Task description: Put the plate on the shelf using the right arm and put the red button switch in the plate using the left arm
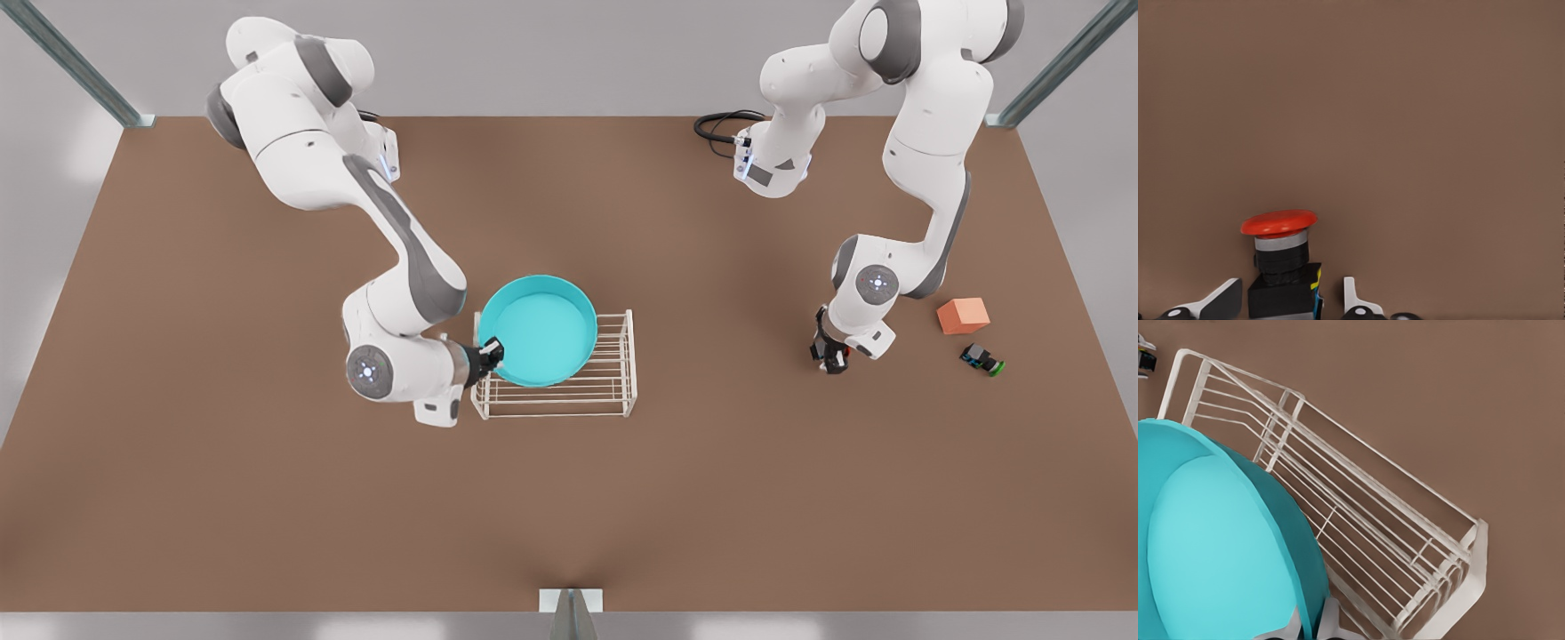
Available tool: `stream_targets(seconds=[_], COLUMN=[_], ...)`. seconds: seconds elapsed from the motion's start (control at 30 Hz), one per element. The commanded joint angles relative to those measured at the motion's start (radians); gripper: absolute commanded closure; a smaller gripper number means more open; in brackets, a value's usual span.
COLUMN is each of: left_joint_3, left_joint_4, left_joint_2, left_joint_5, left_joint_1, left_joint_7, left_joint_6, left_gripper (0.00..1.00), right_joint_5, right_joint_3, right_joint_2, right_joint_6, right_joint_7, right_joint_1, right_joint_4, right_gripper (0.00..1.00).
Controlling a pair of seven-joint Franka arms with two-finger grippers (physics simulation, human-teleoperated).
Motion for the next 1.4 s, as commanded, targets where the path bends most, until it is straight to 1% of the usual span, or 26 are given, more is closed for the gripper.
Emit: stream_targets(seconds=[0.0,0.07,0.13,0.17,0.2,0.23,0.27,0.37,0.4,0.43,0.47,0.5,0.53,0.6,0.63,0.67,0.7,0.73,0.8,0.83,0.87,0.97,1.07,1.2,1.27,1.37], left_joint_3=[0.0,0.0,0.0,0.0,0.0,0.0,0.0,-0.013,-0.027,-0.046,-0.073,-0.11,-0.173,-0.294,-0.352,-0.4,-0.435,-0.478,-0.547,-0.547,-0.547,-0.547,-0.546,-0.544,-0.544,-0.544], left_joint_4=[0.0,0.003,0.003,0.003,0.003,0.006,0.008,0.046,0.072,0.085,0.098,0.115,0.178,0.328,0.408,0.467,0.513,0.56,0.626,0.649,0.717,0.766,0.766,0.78,0.819,0.823], left_joint_2=[-0.008,-0.013,-0.013,-0.013,-0.015,-0.015,-0.025,-0.073,-0.076,-0.078,-0.079,-0.096,-0.096,-0.093,-0.088,-0.082,-0.081,-0.081,-0.075,-0.062,-0.022,0.025,0.063,0.096,0.131,0.199], left_joint_5=[0.003,0.003,0.003,0.003,0.003,0.003,0.008,0.009,0.008,0.008,0.002,-0.001,-0.007,-0.156,-0.17,-0.193,-0.239,-0.282,-0.313,-0.311,-0.307,-0.299,-0.296,-0.294,-0.294,-0.279], left_joint_1=[0.0,-0.001,0.0,0.0,0.0,0.0,-0.001,-0.01,-0.01,-0.01,-0.01,-0.01,-0.01,-0.01,-0.012,-0.012,-0.013,-0.013,-0.039,-0.082,-0.118,-0.141,-0.214,-0.279,-0.309,-0.342], left_joint_7=[-0.01,-0.008,-0.007,-0.007,-0.005,-0.004,-0.002,0.018,0.018,0.013,0.004,-0.019,-0.076,-0.122,-0.171,-0.212,-0.226,-0.228,-0.343,-0.393,-0.449,-0.462,-0.484,-0.524,-0.542,-0.545], left_joint_6=[-0.021,-0.041,-0.041,-0.041,-0.041,-0.044,-0.047,-0.181,-0.211,-0.213,-0.215,-0.241,-0.326,-0.506,-0.607,-0.655,-0.673,-0.701,-0.722,-0.719,-0.719,-0.699,-0.52,-0.405,-0.348,-0.193], left_gripper=[0.55,0.61,0.71,0.72,0.72,0.72,0.71,0.71,0.71,0.7,0.7,0.7,0.7,0.7,0.7,0.7,0.7,0.7,0.7,0.7,0.7,0.7,0.69,0.67,0.67,0.67], right_joint_5=[-0.005,-0.005,-0.005,-0.005,-0.004,-0.007,-0.005,-0.01,-0.016,-0.092,-0.178,-0.186,-0.189,-0.378,-0.435,-0.433,-0.43,-0.383,-0.379,-0.381,-0.381,-0.386,-0.386,-0.386,-0.386,-0.386], right_joint_3=[0.0,0.0,0.0,0.0,0.0,0.0,-0.006,-0.013,-0.073,-0.167,-0.236,-0.237,-0.237,-0.239,-0.24,-0.24,-0.242,-0.244,-0.251,-0.259,-0.26,-0.26,-0.26,-0.26,-0.26,-0.26], right_joint_2=[0.018,0.025,0.025,0.025,0.025,0.025,0.015,-0.189,-0.23,-0.247,-0.253,-0.253,-0.249,-0.248,-0.247,-0.244,-0.29,-0.475,-0.503,-0.503,-0.5,-0.497,-0.497,-0.495,-0.495,-0.495], right_joint_6=[0.081,0.099,0.099,0.099,0.099,0.102,0.101,0.044,-0.016,-0.091,-0.113,-0.133,-0.143,-0.263,-0.286,-0.324,-0.254,-0.024,-0.019,-0.019,-0.021,-0.021,-0.021,-0.021,-0.021,-0.021], right_joint_7=[0.36,0.361,0.361,0.361,0.36,0.357,0.357,0.351,0.328,0.245,0.174,0.15,0.137,0.16,0.166,0.261,0.269,0.277,0.268,0.266,0.266,0.268,0.269,0.269,0.269,0.269], right_joint_1=[0.016,0.016,0.016,0.016,0.016,0.016,0.012,-0.067,-0.076,-0.076,-0.097,-0.149,-0.182,-0.192,-0.191,-0.2,-0.205,-0.234,-0.26,-0.274,-0.274,-0.278,-0.278,-0.278,-0.278,-0.28], right_joint_4=[0.029,0.029,0.028,0.026,0.026,0.025,0.026,0.021,0.02,0.02,0.021,0.021,0.015,0.014,0.014,-0.012,-0.113,-0.409,-0.419,-0.408,-0.393,-0.39,-0.39,-0.39,-0.39,-0.39], right_gripper=[0.81,0.81,0.8,0.78,0.5,0.0,0.0,0.0,0.0,0.0,0.0,0.0,0.0,0.0,0.0,0.0,0.0,0.0,0.0,0.0,0.0,0.0,0.0,0.0,0.0,0.0])
